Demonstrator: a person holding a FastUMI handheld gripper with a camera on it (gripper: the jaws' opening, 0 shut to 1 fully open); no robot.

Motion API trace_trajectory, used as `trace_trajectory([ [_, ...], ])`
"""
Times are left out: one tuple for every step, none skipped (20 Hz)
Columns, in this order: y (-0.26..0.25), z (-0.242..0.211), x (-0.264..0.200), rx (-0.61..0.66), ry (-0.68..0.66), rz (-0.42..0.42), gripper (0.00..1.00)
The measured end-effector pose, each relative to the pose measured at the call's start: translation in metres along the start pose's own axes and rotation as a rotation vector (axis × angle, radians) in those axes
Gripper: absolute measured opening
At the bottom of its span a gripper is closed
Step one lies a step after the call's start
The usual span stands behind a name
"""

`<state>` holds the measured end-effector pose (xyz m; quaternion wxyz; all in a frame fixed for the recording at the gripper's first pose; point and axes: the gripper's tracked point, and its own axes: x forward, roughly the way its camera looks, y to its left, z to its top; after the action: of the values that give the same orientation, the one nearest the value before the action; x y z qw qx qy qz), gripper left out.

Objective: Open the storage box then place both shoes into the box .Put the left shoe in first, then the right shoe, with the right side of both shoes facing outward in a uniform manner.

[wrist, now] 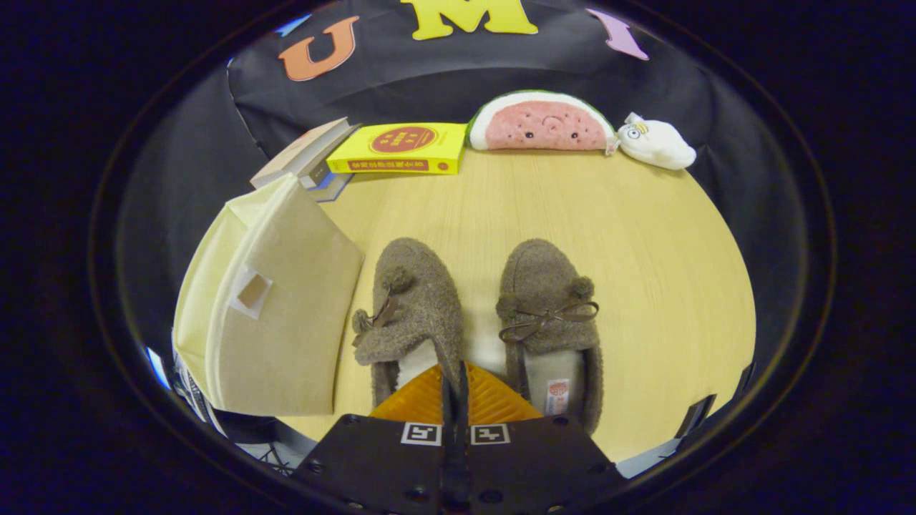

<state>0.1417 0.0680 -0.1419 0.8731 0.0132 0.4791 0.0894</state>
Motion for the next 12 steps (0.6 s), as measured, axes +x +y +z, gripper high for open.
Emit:
trace_trajectory([
  [0.004, 0.005, -0.013, 0.002, -0.020, 0.001, 0.00],
  [0.008, 0.011, -0.027, 0.002, -0.040, 0.002, 0.00],
  [0.015, 0.016, -0.039, 0.005, -0.058, 0.007, 0.00],
  [0.022, 0.021, -0.051, 0.007, -0.074, 0.012, 0.00],
  [0.031, 0.029, -0.066, 0.010, -0.096, 0.017, 0.00],
  [0.040, 0.035, -0.079, 0.011, -0.114, 0.022, 0.00],
  [0.049, 0.043, -0.091, 0.011, -0.136, 0.020, 0.00],
  [0.058, 0.050, -0.102, 0.009, -0.158, 0.021, 0.00],
  [0.070, 0.056, -0.111, 0.007, -0.175, 0.022, 0.00],
  [0.082, 0.061, -0.119, 0.004, -0.187, 0.032, 0.00],
  [0.095, 0.065, -0.124, 0.005, -0.197, 0.042, 0.00],
  [0.106, 0.067, -0.127, 0.007, -0.202, 0.049, 0.00],
])
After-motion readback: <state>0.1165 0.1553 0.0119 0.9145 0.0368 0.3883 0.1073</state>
